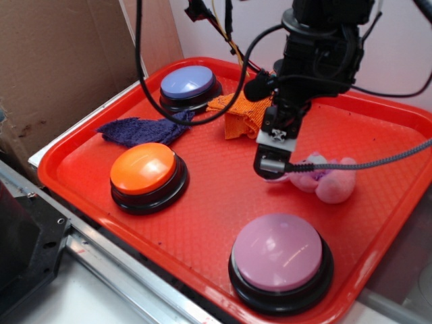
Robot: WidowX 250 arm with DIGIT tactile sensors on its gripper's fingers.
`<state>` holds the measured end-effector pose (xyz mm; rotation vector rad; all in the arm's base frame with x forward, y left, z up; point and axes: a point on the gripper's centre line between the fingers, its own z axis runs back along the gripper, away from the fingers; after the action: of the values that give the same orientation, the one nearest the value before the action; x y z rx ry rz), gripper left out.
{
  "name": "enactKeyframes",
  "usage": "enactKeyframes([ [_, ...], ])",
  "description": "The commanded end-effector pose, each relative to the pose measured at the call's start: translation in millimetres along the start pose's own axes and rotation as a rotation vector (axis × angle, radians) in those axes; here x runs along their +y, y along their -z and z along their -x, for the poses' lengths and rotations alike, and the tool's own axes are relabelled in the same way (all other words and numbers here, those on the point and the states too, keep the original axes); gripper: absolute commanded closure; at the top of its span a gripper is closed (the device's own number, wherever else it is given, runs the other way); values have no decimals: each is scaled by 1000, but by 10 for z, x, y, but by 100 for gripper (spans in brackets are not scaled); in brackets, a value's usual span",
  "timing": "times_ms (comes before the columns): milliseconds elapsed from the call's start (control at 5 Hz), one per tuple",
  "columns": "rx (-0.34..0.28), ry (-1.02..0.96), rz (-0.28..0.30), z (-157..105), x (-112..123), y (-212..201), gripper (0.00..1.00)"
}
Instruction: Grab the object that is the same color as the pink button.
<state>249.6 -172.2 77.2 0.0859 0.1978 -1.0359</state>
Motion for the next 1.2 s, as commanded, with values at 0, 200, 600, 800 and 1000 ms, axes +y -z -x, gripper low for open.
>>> enactKeyframes([
  [0,13,117,-19,-354,9,144,0],
  [200,82,195,17,-547,-43,343,0],
  [600,173,84,125,-188,-209,490,0],
  [800,172,13,163,-8,-318,407,33],
  [1000,164,-22,154,50,-314,361,100],
])
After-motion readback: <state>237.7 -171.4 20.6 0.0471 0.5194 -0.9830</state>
